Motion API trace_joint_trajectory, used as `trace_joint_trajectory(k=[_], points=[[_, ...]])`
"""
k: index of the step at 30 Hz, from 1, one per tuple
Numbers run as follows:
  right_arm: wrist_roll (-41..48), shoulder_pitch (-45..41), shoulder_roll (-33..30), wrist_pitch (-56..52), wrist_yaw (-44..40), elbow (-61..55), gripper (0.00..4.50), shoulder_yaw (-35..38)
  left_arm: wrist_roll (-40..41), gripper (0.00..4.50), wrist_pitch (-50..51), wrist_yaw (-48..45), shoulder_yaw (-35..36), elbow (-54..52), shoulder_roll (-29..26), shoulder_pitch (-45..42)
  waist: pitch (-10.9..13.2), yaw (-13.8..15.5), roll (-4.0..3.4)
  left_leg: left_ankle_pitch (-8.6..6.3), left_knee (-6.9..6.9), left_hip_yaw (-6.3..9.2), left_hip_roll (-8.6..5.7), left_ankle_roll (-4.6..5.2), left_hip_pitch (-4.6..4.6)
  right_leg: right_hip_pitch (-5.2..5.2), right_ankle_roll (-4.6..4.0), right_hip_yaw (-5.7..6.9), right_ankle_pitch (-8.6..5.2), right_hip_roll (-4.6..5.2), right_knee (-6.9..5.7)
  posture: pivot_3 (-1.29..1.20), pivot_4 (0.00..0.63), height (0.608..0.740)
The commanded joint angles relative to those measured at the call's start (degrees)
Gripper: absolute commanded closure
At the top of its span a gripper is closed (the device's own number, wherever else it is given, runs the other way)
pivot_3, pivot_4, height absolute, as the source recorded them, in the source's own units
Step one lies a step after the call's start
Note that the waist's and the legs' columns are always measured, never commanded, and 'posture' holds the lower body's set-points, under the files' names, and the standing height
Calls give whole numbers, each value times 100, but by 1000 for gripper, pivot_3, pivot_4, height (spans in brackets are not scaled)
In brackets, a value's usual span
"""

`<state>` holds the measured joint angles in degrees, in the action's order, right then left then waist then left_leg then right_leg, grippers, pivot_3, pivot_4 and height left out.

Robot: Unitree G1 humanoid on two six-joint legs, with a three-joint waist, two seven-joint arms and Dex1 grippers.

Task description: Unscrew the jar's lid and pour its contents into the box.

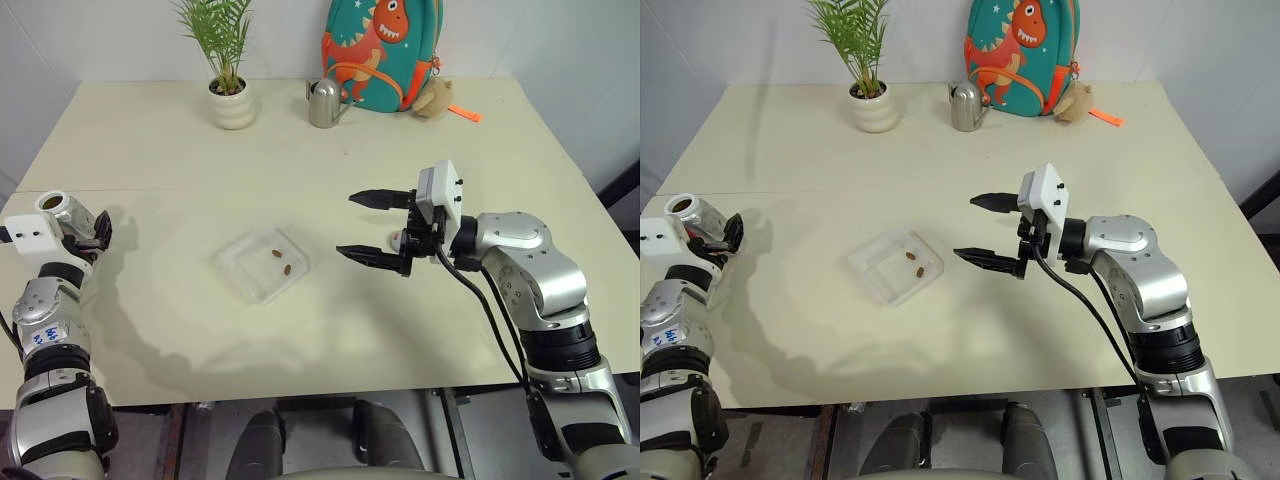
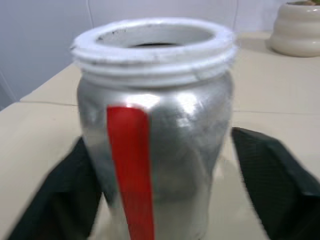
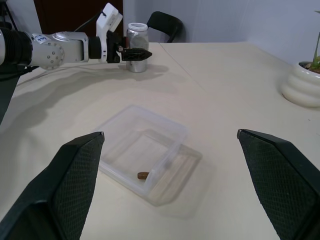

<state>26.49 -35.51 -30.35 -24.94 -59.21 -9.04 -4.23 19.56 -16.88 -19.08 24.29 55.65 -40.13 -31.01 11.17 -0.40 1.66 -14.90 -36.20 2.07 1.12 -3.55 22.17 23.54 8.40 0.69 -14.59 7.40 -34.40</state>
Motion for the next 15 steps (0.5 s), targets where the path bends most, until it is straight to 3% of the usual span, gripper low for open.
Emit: trace_joint_trajectory(k=[1, 8, 15], points=[[85, -82, -4, 46, -4, -208, 0, 55, 29, 11, 206, -195, 161, -530, -270, 352, 0, -21, 0, -1, 2, -1, 0, -1, 0, 2, 0, 0, 0, 1, 0, 0, 150, 740], [133, -35, -88, -5, -47, -276, 0, 114, 116, 11, 908, -890, 215, -2166, -573, 1725, 0, -26, 0, -3, 9, -3, 3, -3, 1, 4, -2, -1, -1, 2, 8, 0, 150, 740], [277, 129, -384, -55, -213, -311, 0, 314, 197, 11, 1024, -2211, 522, -4164, -1253, 3286, 0, -20, 3, -14, 13, -6, 21, -16, 0, 7, -24, 9, -6, -6, 39, 0, 150, 740]])
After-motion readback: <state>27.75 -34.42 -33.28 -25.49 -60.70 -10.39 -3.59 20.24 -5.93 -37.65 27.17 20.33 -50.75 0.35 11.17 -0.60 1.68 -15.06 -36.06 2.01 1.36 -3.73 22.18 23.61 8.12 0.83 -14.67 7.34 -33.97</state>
